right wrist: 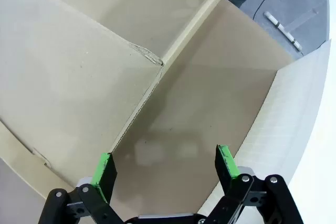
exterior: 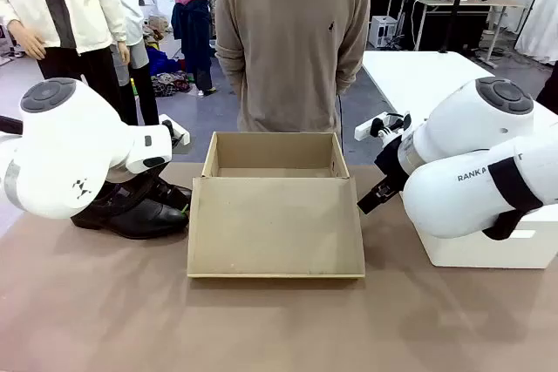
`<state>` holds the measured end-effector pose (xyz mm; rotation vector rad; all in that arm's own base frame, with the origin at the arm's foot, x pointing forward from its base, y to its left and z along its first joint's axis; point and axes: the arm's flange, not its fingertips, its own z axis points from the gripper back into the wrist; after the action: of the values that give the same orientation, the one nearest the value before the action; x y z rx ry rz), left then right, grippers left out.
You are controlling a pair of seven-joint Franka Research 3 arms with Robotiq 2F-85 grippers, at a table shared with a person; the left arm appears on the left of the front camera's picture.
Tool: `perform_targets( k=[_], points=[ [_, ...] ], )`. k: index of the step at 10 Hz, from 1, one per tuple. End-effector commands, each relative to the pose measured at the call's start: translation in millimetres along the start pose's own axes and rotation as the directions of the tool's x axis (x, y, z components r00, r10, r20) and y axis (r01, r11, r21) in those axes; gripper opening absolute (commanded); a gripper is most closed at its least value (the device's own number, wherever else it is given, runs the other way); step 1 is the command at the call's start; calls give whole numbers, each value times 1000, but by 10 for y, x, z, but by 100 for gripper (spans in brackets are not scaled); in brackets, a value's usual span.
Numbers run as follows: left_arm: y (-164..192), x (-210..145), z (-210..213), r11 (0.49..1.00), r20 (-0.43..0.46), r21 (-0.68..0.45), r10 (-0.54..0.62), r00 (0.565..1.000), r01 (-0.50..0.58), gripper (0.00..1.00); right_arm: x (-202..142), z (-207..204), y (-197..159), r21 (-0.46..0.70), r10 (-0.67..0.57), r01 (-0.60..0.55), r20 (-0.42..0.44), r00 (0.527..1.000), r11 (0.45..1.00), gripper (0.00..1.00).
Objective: Pack the shoes into the box.
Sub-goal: Place one shoe of the Shoes into the Shoes Box.
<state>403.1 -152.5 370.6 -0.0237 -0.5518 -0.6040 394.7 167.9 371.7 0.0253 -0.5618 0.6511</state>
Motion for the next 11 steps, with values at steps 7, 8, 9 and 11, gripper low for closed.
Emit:
perform_targets(
  k=[7,8,9,11],
  points=[
    [0,0,0,1000,0,0,0,1000,0,100,0,0,0,0,0,0,0,1000,1000,100],
    [0,0,0,1000,0,0,0,1000,0,100,0,0,0,0,0,0,0,1000,1000,100],
    [0,0,0,1000,0,0,0,1000,0,100,0,0,0,0,0,0,0,1000,1000,100],
    [0,0,0,1000,0,0,0,1000,0,100,0,0,0,0,0,0,0,1000,1000,100]
  ],
)
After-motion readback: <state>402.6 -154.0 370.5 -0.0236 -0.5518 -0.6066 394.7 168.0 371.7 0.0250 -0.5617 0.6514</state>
